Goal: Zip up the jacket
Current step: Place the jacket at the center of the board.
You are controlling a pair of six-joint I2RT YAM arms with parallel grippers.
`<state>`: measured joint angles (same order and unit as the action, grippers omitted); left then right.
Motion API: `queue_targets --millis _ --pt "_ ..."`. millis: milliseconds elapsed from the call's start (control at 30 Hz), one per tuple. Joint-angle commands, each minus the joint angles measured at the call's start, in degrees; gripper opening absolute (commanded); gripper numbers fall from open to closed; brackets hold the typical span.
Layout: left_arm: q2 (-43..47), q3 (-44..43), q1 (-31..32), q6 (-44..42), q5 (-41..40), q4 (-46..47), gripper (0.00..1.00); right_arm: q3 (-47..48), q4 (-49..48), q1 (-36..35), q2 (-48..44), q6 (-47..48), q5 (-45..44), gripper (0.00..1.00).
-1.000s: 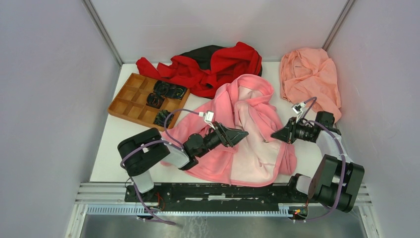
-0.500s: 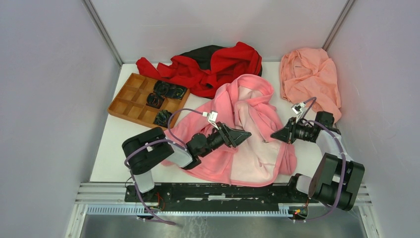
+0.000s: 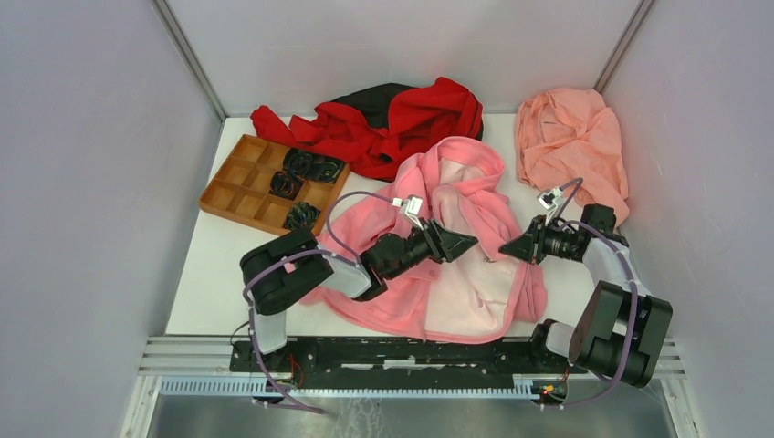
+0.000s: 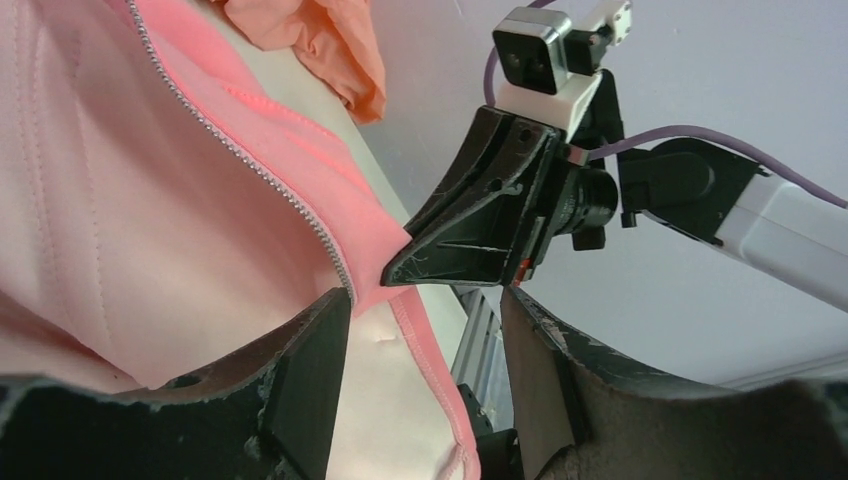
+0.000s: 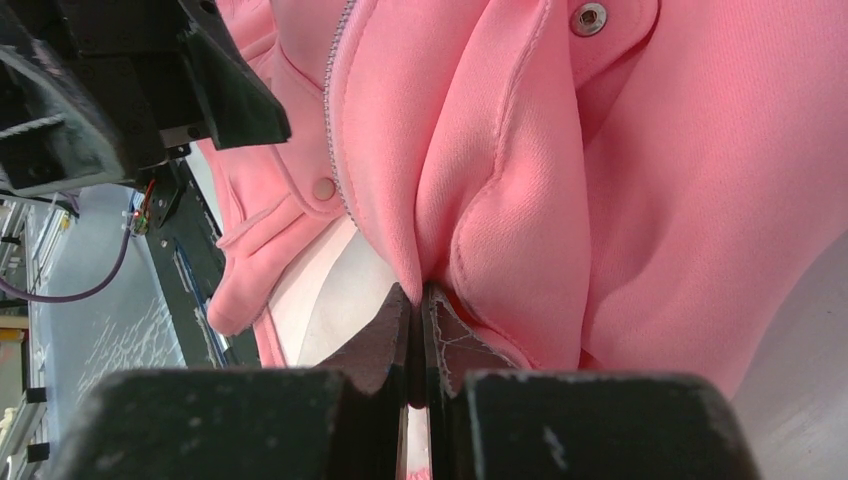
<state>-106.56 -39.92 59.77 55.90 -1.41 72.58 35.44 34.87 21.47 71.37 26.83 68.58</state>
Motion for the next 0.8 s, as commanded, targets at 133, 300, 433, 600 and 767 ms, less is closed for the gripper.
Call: queue_targets --millis 133,300,433,600,767 --pt "-6.7 -8.5 0.3 -1.0 3.2 -7.2 0.59 4.3 4.2 -0.3 1.9 4.7 1.9 0.00" --pt "-8.9 -12.1 0.2 -2.0 4.6 -9.6 0.57 5.2 5.6 -0.2 2.8 6.4 1.9 0.00" --pt "-10.6 -14.5 0.2 -2.5 6.9 -9.5 0.52 5.8 6.6 -0.3 3.6 7.6 1.8 0.00" --pt "-14.2 -18.3 -0.2 -1.5 12.0 -8.6 0.12 7.7 9.5 -0.2 4.8 10.6 1.8 0.01" --pt "-16.1 -19.9 -0.8 1.0 13.2 -5.1 0.02 14.2 16.8 0.3 6.3 20.3 -0.7 0.11"
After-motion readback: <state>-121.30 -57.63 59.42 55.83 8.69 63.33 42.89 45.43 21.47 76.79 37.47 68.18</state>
